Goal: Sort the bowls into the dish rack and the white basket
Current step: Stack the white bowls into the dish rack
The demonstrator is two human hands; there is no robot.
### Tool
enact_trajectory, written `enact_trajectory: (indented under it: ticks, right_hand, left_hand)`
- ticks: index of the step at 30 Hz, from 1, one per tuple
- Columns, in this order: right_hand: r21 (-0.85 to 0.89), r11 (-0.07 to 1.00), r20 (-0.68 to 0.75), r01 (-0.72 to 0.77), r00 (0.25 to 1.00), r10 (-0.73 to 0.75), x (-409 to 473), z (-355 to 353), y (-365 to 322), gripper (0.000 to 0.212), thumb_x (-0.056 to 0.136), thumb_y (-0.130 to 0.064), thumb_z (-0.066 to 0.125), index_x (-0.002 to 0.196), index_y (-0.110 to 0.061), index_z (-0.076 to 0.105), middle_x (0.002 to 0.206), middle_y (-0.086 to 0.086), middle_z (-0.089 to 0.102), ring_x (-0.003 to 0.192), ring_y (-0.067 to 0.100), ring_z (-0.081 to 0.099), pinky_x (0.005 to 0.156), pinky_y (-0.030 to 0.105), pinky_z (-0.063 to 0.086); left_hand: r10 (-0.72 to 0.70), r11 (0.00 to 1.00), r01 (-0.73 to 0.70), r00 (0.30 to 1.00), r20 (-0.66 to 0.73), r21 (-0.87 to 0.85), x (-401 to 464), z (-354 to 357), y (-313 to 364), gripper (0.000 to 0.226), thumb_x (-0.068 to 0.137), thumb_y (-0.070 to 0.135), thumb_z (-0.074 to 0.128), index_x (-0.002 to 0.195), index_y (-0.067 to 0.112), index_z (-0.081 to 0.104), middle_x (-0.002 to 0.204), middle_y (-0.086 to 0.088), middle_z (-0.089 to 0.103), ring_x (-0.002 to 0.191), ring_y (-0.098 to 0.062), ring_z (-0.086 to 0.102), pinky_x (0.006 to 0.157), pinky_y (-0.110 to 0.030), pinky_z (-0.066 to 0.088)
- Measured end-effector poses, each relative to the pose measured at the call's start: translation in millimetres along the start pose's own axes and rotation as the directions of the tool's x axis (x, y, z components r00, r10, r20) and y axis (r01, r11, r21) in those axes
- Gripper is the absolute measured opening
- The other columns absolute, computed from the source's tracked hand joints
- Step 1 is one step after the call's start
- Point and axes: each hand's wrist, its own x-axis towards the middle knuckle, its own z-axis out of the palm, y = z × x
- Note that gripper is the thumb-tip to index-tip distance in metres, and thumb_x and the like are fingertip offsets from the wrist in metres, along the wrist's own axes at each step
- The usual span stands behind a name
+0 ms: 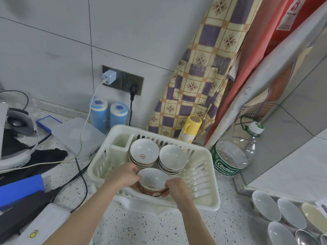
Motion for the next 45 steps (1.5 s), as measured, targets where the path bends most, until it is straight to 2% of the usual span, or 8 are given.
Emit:
enact_trajectory:
  ticks: [5,11,15,22,28,34,40,45]
  right_hand:
    - [-0.13,0.991,0.035,0.0,0.999,0.005,5.6,4.1,-2.7,0.014,0.082,-0.015,0.049,0.074,-0.013,0.06,0.05,-0.009,0.068,0.077,0.015,0.059,0.089,0.036,0.048]
    - [-0.234,0.972,-0.022,0.027,0.999,-0.033,-1.1,4.8,-2.1,0.01,0.079,-0.015,0.048,0.077,-0.019,0.057,0.061,-0.006,0.072,0.09,0.018,0.064,0.076,0.032,0.045]
    - [-0.317,0.947,-0.043,0.057,0.996,-0.074,-8.0,5.5,-3.0,0.016,0.08,-0.017,0.046,0.081,-0.022,0.061,0.063,-0.009,0.068,0.074,0.014,0.059,0.062,0.028,0.038]
    - [-0.396,0.913,-0.065,0.093,0.989,-0.13,-10.5,8.1,1.6,0.03,0.092,-0.027,0.038,0.107,-0.02,0.064,0.093,-0.002,0.074,0.095,0.021,0.065,0.082,0.03,0.047]
    - [-0.389,0.912,-0.021,0.133,0.988,-0.153,-10.0,4.8,2.5,0.027,0.096,-0.032,0.042,0.113,-0.026,0.063,0.086,-0.003,0.076,0.076,0.015,0.059,0.075,0.027,0.045]
    - [-0.386,0.913,-0.017,0.13,0.989,-0.148,-7.8,4.0,2.8,0.029,0.097,-0.035,0.044,0.121,-0.032,0.06,0.076,-0.008,0.072,0.076,0.013,0.057,0.073,0.026,0.043]
    - [-0.471,0.878,-0.062,0.081,0.99,-0.125,-7.4,9.1,2.2,0.029,0.099,-0.037,0.037,0.112,-0.02,0.057,0.106,0.001,0.072,0.098,0.021,0.062,0.079,0.03,0.043]
    - [-0.409,0.912,-0.202,0.028,0.972,-0.12,-6.8,12.2,-0.2,0.039,0.1,-0.037,0.031,0.115,-0.016,0.06,0.103,0.002,0.07,0.094,0.021,0.061,0.073,0.03,0.039]
  left_hand:
    - [0.031,0.996,-0.031,1.0,-0.002,0.082,1.8,1.2,-1.0,0.029,0.079,0.038,0.064,0.107,0.034,0.068,0.085,0.015,0.075,0.087,-0.008,0.071,0.087,-0.032,0.056]
    - [0.029,0.992,-0.031,0.999,0.018,0.122,3.3,2.2,-2.3,0.033,0.075,0.038,0.069,0.107,0.036,0.067,0.075,0.016,0.075,0.081,-0.006,0.072,0.082,-0.029,0.057]
    - [0.048,0.978,-0.042,0.999,-0.024,0.206,3.7,6.5,-4.8,0.039,0.076,0.042,0.071,0.114,0.04,0.062,0.087,0.015,0.073,0.088,-0.011,0.069,0.081,-0.032,0.057]
    - [0.075,0.961,-0.054,0.995,-0.069,0.271,4.8,11.5,-6.3,0.042,0.075,0.046,0.072,0.115,0.039,0.062,0.089,0.015,0.072,0.085,-0.012,0.068,0.078,-0.031,0.057]
    - [0.099,0.947,-0.071,0.992,-0.075,0.313,6.3,13.5,-7.4,0.043,0.076,0.048,0.071,0.116,0.039,0.06,0.091,0.015,0.073,0.087,-0.013,0.068,0.08,-0.03,0.054]
    - [0.115,0.938,-0.083,0.99,-0.076,0.335,8.4,14.8,-7.6,0.041,0.077,0.05,0.07,0.115,0.037,0.059,0.088,0.014,0.073,0.085,-0.011,0.068,0.074,-0.029,0.052]
    - [0.13,0.94,-0.069,0.978,-0.162,0.335,3.3,17.2,-6.1,0.036,0.084,0.05,0.064,0.113,0.029,0.062,0.1,0.009,0.072,0.089,-0.014,0.067,0.07,-0.027,0.049]
    - [0.127,0.957,-0.053,0.961,-0.246,0.284,-2.5,18.4,-4.8,0.015,0.09,0.048,0.05,0.094,0.034,0.054,0.096,0.007,0.072,0.087,-0.016,0.067,0.07,-0.03,0.05]
